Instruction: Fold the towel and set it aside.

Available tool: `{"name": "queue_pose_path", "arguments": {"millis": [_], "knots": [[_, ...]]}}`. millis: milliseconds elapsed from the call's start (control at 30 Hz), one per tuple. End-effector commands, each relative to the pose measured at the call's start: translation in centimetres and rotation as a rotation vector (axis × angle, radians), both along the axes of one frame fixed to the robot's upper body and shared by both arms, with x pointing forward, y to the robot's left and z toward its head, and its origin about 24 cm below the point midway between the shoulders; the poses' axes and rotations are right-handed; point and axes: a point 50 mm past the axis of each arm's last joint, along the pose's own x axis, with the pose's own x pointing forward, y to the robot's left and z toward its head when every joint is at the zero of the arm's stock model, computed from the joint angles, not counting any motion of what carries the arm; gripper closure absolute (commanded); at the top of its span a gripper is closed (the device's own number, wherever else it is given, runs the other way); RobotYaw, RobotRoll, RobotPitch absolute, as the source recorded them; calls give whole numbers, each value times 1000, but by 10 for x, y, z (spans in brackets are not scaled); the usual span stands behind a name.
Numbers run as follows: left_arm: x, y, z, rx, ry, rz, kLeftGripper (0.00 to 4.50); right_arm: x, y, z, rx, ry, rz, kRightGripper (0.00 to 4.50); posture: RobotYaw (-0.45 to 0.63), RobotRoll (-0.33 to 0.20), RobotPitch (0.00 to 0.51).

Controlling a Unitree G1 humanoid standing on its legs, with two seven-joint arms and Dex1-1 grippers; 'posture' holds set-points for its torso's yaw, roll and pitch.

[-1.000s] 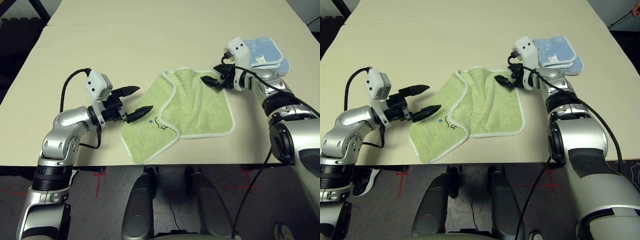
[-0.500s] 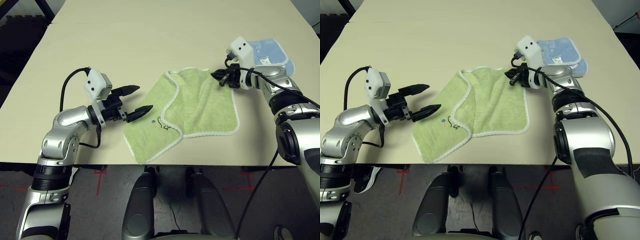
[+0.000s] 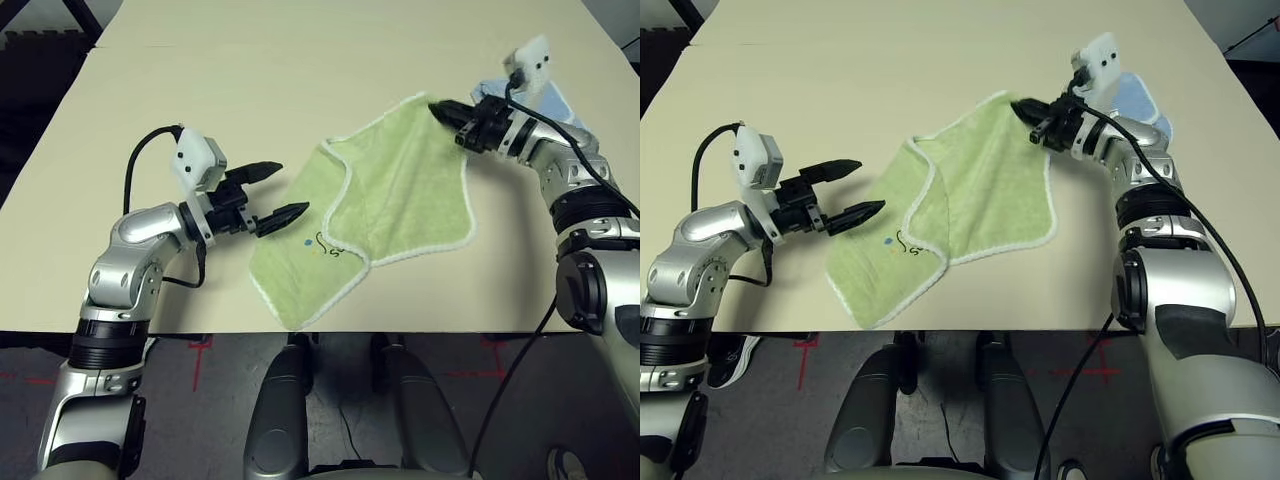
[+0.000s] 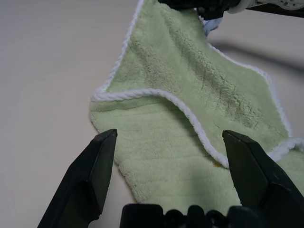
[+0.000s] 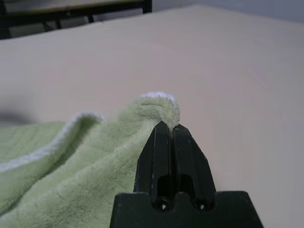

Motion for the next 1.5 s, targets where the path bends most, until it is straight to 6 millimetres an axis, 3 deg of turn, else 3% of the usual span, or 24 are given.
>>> {"name": "queue_pose_path", "arguments": {"millis": [33,333,533,733,1033,1233,1500], "knots": [[1,-4,-4,14,10,-24,0,-8,0,5,7,-106,23,4469,30,0,280],[-1,-12,-4,-23,41,-59,0,-13,14,26,-59,-304,37,4469,28,0,265],[3,-16,-7,-52,51,-56,0,-12,37,82,38,-472,39,4469,23,0,253],[5,-24,-10,-84,57,-59,0,-21,59,125,137,-616,72,4469,30,0,248],[14,-33,-12,-123,53,-60,0,-42,67,182,248,-782,83,4469,14,0,236],[16,-33,-10,-117,23,-52,0,-53,57,204,276,-868,33,4469,18,0,227],[18,-33,-10,-126,19,-46,0,-51,52,203,270,-864,15,4469,20,0,225]]}}
